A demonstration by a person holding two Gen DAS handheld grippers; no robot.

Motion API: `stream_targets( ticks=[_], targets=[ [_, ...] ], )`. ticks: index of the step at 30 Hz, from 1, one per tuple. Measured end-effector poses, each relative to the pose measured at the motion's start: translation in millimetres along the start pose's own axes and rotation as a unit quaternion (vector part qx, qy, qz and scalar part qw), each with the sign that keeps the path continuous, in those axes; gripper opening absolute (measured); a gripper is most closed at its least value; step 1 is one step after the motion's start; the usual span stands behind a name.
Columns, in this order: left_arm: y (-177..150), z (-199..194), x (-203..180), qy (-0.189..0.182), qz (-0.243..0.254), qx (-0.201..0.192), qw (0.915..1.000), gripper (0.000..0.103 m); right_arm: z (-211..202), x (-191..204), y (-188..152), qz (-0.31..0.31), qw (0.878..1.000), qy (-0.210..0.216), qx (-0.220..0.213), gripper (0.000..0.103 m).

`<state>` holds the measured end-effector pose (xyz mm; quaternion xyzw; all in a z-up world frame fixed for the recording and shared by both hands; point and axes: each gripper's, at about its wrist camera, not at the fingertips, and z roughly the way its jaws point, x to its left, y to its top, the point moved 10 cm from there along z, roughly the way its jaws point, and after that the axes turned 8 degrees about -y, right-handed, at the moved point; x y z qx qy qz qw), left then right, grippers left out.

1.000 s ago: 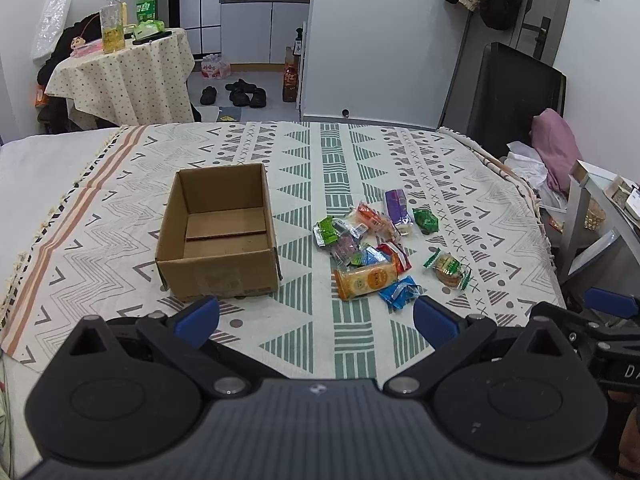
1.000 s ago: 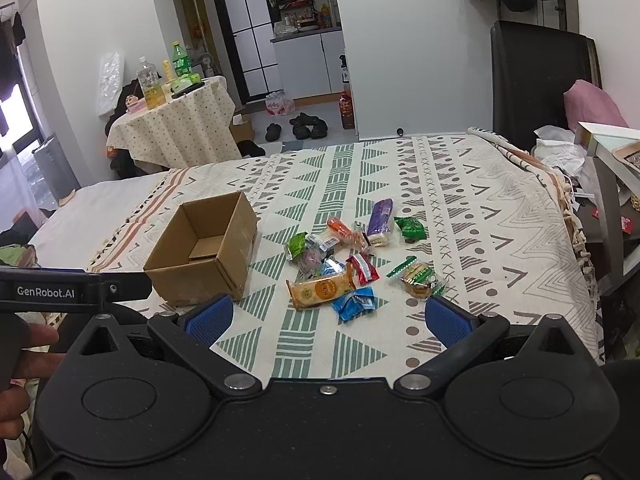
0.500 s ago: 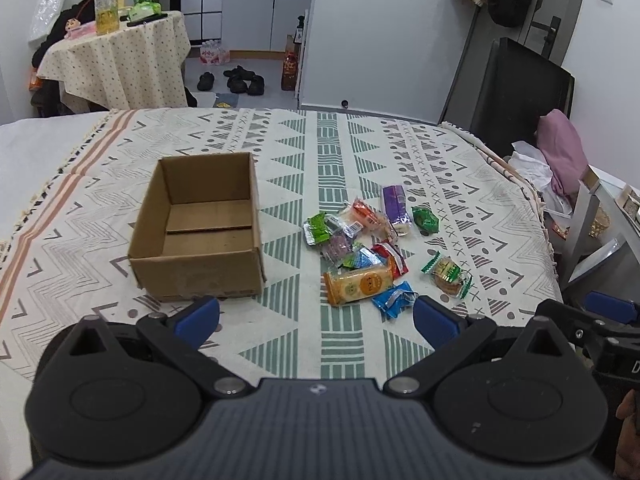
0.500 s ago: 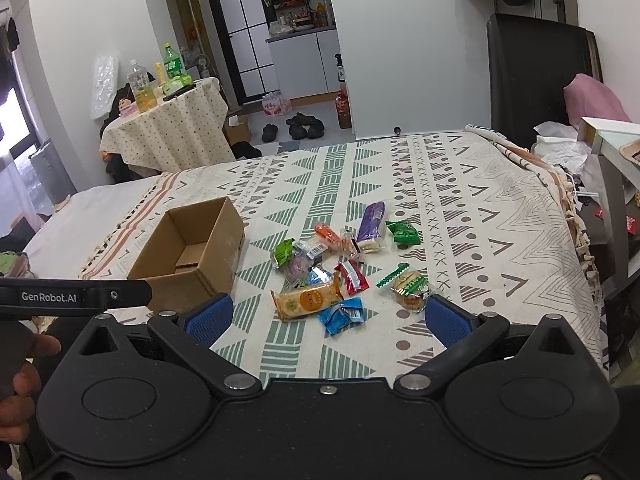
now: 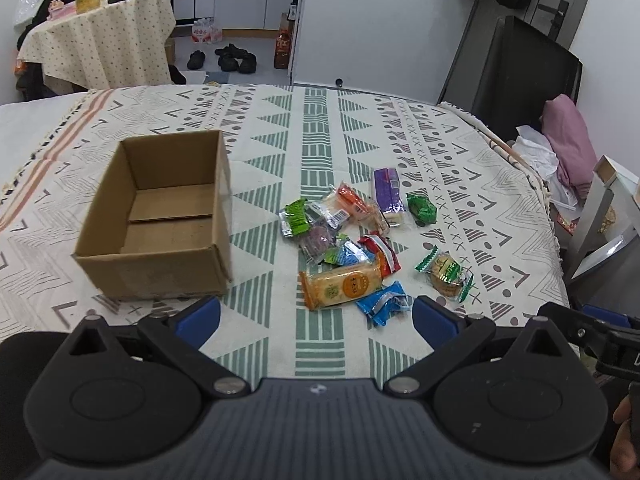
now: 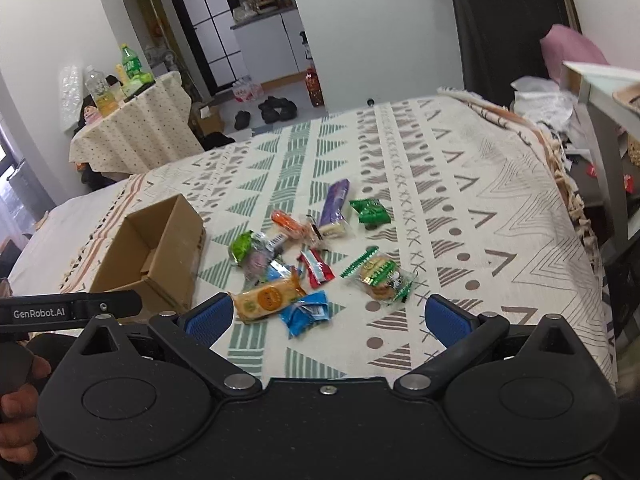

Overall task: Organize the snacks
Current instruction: 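Move both grippers down toward the snack pile beside the cardboard box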

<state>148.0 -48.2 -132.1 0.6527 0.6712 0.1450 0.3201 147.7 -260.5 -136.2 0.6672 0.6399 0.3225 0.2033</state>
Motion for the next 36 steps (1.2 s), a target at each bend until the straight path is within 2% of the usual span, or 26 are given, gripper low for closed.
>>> stream_targets(
  ticks=[5,7,10,19,25,36],
  targets=[
    [-1,26,-4,-0.001,-0.002,0.019,0.9998,0.101,19,-6,1,0.019,0.999,0.019,0.018,0.102],
    [1,34,-7,-0.004,0.002,0.018,0.9998,0.1,28,-10,0,0.027,0.999,0.021,0.025,0.096],
    [4,47,-13,-0.007,0.01,0.024,0.9997,0.1,42,-15,0,0.05,0.998,0.03,0.037,0.094],
    [1,101,-10,0.01,0.03,0.071,0.997,0.1,84,-27,2,0.066,0.996,0.013,0.055,0.091],
    [-3,129,-3,0.015,0.018,0.093,0.9954,0.1,105,-32,2,0.061,0.996,0.002,0.068,0.091],
    [-3,171,-7,0.024,-0.018,0.104,0.9941,0.101,136,-41,-1,0.065,0.993,-0.002,0.099,0.091]
  ],
)
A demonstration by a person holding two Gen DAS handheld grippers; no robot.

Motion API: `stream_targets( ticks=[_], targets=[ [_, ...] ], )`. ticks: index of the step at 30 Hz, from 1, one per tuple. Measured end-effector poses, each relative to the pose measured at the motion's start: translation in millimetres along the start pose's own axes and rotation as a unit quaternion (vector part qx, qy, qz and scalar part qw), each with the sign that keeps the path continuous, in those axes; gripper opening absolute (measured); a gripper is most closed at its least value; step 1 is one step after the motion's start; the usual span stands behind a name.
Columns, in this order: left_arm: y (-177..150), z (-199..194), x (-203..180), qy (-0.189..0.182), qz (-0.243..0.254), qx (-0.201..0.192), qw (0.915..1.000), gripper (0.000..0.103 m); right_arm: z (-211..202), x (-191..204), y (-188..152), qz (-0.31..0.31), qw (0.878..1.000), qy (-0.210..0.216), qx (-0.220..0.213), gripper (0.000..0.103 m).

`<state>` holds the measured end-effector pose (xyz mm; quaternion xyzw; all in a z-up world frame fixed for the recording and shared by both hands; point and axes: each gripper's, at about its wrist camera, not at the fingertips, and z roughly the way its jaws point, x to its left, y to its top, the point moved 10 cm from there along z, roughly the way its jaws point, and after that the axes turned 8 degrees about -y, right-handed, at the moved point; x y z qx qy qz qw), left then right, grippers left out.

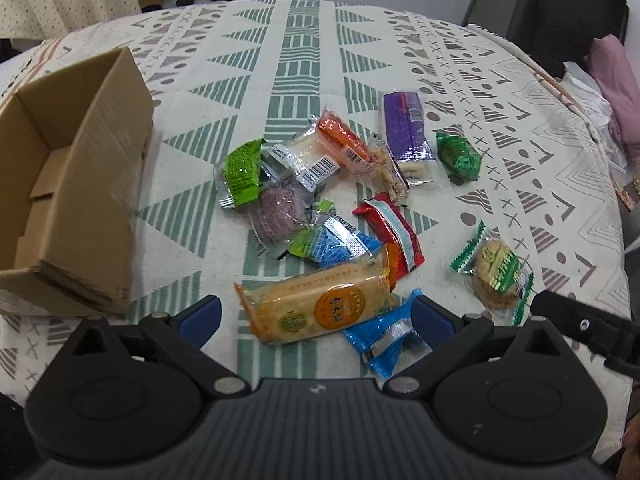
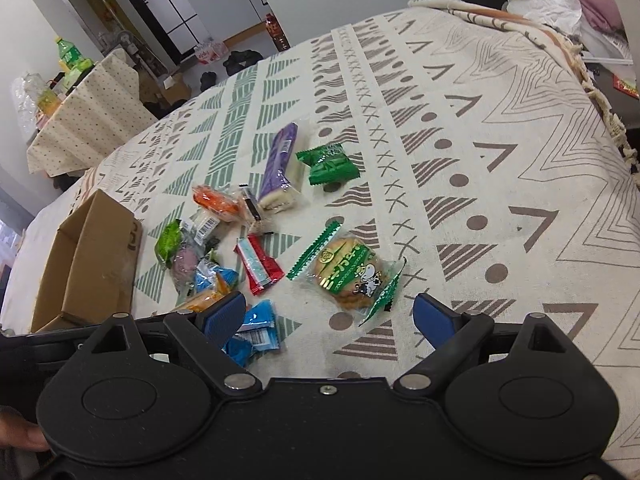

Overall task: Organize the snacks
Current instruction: 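Move both grippers down toward the snack pile beside the cardboard box, then grasp the yellow rice-cracker packet with the left gripper while the right grasps the green cookie packet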

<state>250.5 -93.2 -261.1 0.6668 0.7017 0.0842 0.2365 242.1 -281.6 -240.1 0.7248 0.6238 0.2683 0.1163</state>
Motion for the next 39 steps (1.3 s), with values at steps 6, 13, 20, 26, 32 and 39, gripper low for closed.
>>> stream_targets(
  ticks=[6,13,20,26,32,39],
  targets=[
    [2,16,-1,0.002,-0.033,0.002,0.9994,0.101,21,-2,-2,-0.006,0.999,-0.002,0.034,0.091],
    [4,31,2,0.027,-0.06,-0.003,0.9978,0.102,36,-8,0,-0.006,0.999,-0.01,0.049,0.09],
    [-5,40,9,0.053,-0.076,0.006,0.9957,0.101,49,-7,8,-0.019,0.999,-0.015,0.049,0.09],
    [-9,40,14,0.05,-0.091,0.01,0.9945,0.094,61,-1,10,-0.054,0.997,-0.03,0.05,0.092],
    [-8,34,17,0.052,-0.092,0.008,0.9944,0.084,69,9,14,-0.1,0.993,-0.05,0.04,0.092],
    [-5,21,18,0.058,-0.087,-0.003,0.9946,0.081,79,16,10,-0.144,0.986,-0.065,0.053,0.072]
  ],
)
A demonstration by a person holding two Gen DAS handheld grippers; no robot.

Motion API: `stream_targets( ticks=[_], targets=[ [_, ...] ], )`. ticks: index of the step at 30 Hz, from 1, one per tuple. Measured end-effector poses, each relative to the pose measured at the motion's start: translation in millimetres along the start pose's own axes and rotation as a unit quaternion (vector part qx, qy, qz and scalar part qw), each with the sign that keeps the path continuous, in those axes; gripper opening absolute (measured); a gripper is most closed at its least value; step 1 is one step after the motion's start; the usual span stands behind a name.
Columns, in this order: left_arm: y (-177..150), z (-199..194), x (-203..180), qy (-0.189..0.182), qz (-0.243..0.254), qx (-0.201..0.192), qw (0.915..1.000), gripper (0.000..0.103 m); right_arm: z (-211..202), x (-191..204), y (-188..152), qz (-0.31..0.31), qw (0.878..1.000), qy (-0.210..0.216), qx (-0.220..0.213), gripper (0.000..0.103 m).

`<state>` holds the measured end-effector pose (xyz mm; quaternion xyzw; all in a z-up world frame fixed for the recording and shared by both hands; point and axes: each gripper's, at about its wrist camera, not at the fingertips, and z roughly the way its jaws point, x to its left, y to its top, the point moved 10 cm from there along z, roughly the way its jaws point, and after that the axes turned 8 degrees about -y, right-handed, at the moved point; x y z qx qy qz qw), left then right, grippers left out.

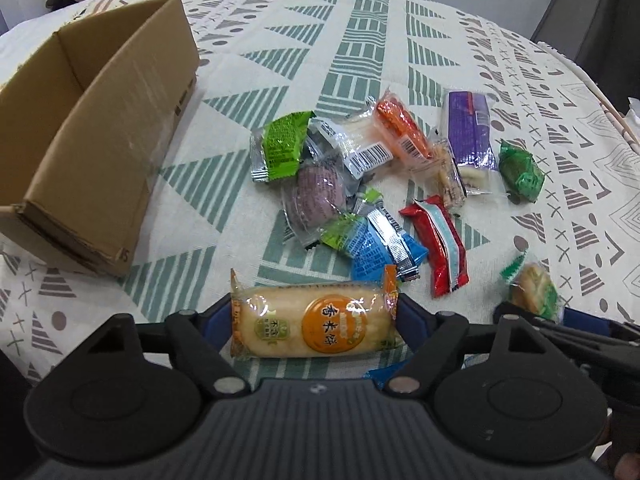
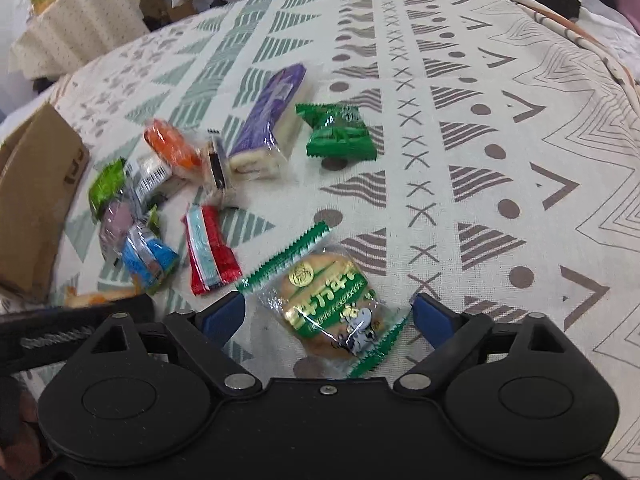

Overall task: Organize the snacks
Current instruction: 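Grasp the yellow rice-cracker packet with the left gripper while the right grasps the green cookie packet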

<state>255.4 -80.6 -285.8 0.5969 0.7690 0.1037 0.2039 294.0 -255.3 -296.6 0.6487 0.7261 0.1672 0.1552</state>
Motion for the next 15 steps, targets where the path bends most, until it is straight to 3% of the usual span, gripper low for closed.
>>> stream_targets(
  ticks=[5,15],
  targets=[
    [2,-8,2,0.006,0.002,-0.009,0.9999,0.081,-9,1,-1,-0.002,1.0,0.012,-0.004,0.052],
    [9,-40,3,0.01,0.012,-0.039,0.9991,0.081,-43,1,17,0.032,0.997,0.051,-0.056,0.05]
  ],
)
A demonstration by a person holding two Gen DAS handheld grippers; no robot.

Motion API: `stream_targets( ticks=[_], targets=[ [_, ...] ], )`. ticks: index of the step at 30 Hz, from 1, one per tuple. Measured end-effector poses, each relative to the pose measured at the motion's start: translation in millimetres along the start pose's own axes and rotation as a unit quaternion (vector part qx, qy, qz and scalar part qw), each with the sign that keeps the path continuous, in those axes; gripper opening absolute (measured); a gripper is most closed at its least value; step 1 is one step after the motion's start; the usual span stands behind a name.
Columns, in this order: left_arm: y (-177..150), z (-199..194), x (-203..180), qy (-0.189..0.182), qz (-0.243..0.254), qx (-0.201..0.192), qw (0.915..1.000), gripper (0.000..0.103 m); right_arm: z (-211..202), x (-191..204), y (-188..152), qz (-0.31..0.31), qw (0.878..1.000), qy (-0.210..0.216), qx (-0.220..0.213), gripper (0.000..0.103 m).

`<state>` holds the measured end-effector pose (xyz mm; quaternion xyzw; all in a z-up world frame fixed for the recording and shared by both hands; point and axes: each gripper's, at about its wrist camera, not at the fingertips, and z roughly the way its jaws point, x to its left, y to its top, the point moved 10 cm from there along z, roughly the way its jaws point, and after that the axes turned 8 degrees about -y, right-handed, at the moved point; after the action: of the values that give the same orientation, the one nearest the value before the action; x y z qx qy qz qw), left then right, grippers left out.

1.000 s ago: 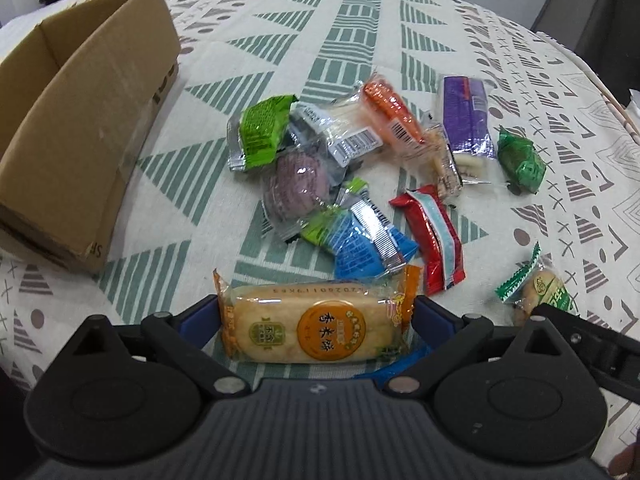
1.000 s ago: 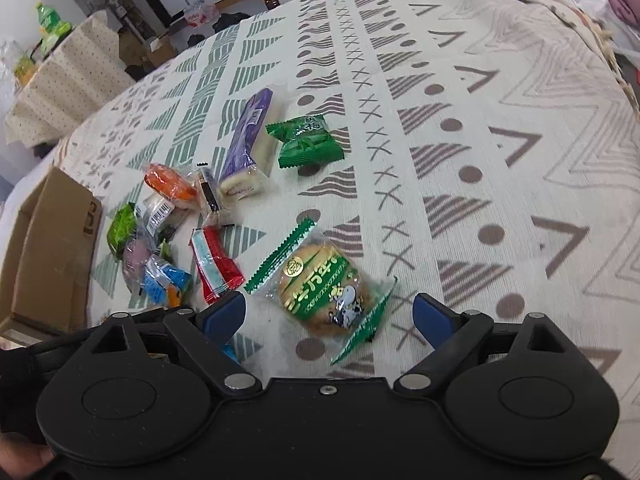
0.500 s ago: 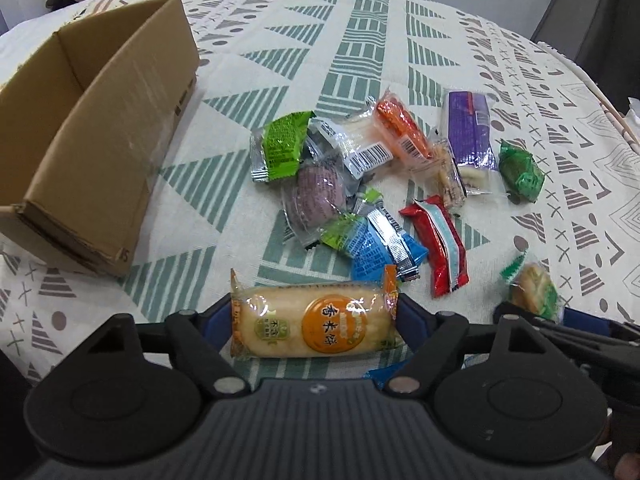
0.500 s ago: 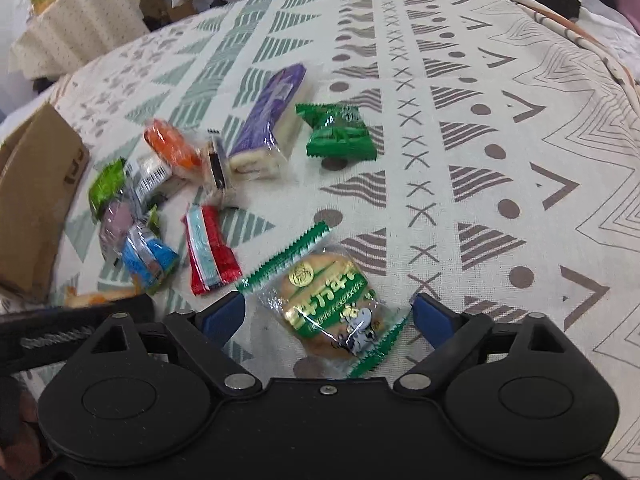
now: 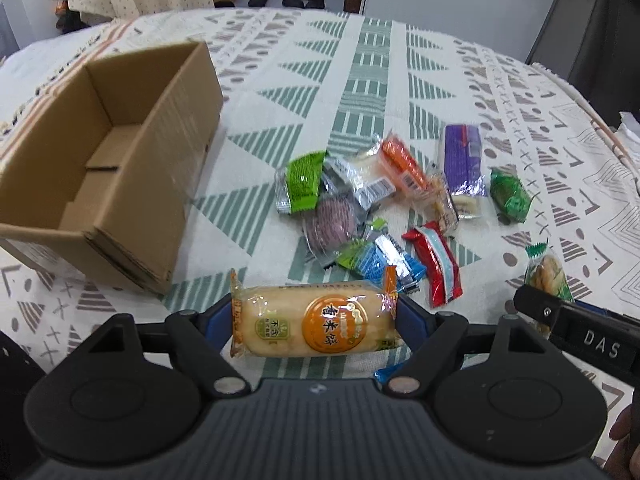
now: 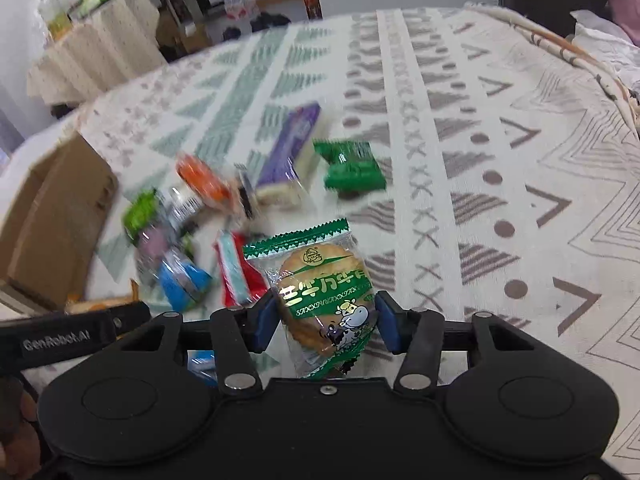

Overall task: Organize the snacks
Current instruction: 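Grasp the yellow rice-cracker packet with the left gripper while the right grasps the green cookie packet, then carry both held packets over the open cardboard box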

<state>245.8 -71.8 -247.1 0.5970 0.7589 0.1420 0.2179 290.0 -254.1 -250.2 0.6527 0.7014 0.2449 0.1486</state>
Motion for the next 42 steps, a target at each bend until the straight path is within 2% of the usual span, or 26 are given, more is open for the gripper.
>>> stream_targets(
  ticks=[13,23,29,42],
  targets=[
    [25,-50,15,0.0,-0.011,-0.053,0.9985,0.081,-40,34,29,0.021,0.993,0.082,-0.086,0.05],
    [44,-78,34,0.002,-0.023,-0.087,0.996,0.081,-56,66,43,0.015,0.984,0.117,-0.134,0.05],
    [52,-84,56,0.015,-0.037,-0.096,0.9946,0.081,-58,84,47,0.012,0.982,0.123,-0.145,0.049],
    [75,-105,106,0.035,-0.055,-0.12,0.9907,0.081,-67,130,59,0.012,0.972,0.167,-0.163,0.05]
  ],
)
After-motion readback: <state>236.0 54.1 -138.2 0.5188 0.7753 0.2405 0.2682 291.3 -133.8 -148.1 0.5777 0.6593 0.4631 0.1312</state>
